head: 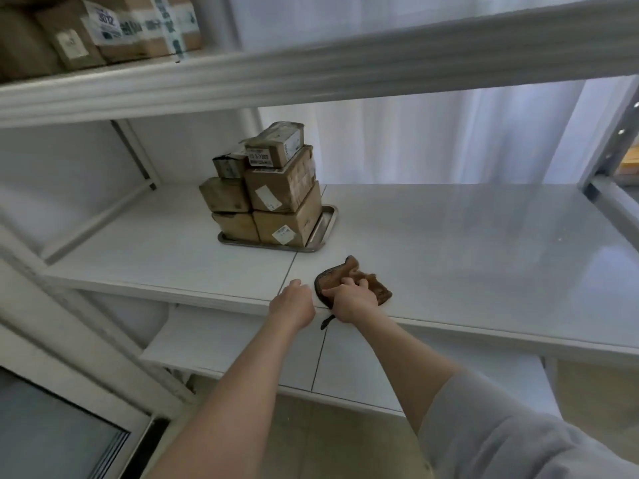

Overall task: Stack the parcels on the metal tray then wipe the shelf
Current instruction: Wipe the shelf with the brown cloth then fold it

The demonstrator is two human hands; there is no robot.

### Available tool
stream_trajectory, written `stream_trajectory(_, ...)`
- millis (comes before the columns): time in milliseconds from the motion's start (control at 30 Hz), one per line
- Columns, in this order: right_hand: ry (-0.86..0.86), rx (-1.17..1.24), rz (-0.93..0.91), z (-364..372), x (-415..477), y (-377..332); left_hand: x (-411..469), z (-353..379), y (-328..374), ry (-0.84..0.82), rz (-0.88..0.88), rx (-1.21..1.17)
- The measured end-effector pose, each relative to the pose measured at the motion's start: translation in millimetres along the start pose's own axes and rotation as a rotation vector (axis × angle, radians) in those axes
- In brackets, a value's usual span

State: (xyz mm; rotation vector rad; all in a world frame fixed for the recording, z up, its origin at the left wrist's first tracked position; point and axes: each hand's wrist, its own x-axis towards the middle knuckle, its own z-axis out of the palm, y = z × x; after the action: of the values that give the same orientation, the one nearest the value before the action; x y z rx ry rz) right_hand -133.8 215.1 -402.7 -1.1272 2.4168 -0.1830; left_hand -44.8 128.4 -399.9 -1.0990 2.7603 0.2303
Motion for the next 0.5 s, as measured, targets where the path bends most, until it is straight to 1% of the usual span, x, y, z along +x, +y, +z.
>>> stream_trajectory(200, 0.044, -0.007, -0.084, 16, 35, -59, 10, -2, -46, 0.05, -0.038, -0.073)
stream_trajectory(300, 0.048, 0.121, -0.084, 19, 45, -83, 14, -5, -62, 0.098, -0.082, -0.141)
stream_trajectory(367, 0.058, 0.262, -0.103, 14, 49, -86, 19, -10, -68, 0.162, -0.084, -0.177)
stream_trajectory(433, 0.151, 0.466, -0.085, 0, 53, -80, 22, -16, -71, 0.224, -0.101, -0.195)
stream_trajectory(467, 0.231, 0.519, -0.057, -6, 57, -75, 24, -18, -73, 0.236, -0.102, -0.189)
stream_trajectory(500, 0.305, 0.521, -0.031, -12, 62, -69, 25, -19, -74, 0.236, -0.093, -0.183)
